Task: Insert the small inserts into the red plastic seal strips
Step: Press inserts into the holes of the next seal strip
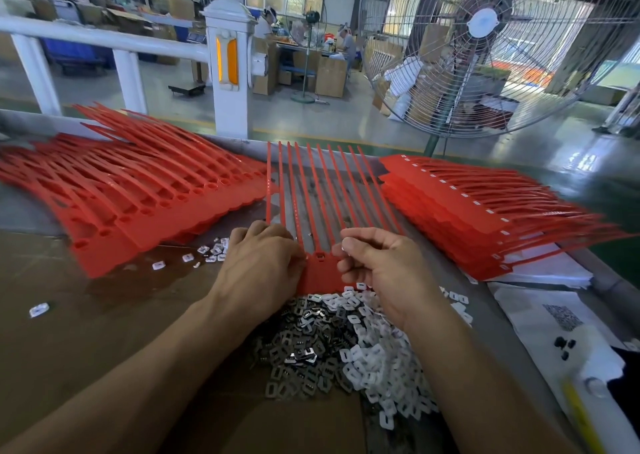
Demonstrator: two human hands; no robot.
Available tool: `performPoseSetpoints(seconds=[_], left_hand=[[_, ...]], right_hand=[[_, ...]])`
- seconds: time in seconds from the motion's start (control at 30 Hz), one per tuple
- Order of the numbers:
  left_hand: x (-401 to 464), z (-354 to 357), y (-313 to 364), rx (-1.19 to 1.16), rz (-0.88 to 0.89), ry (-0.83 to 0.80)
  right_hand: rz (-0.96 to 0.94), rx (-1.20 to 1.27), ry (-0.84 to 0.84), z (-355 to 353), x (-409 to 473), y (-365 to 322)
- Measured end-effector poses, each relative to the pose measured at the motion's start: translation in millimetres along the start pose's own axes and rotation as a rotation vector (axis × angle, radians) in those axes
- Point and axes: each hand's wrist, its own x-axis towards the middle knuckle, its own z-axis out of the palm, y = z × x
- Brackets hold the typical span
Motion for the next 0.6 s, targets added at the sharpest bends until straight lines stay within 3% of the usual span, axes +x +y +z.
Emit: performPoseSetpoints(seconds=[0.37,0.6], left_hand=[[-3.7,-6.8,16.0,-0.242,0.098,0.170],[-2.2,-6.7,19.6,-0.289,0.124,0.167]], right_hand=[[0.034,0.023,-0.047,2.7,0.2,0.8],[0.043,0.022,-0.106,6.8,-0.5,1.4]])
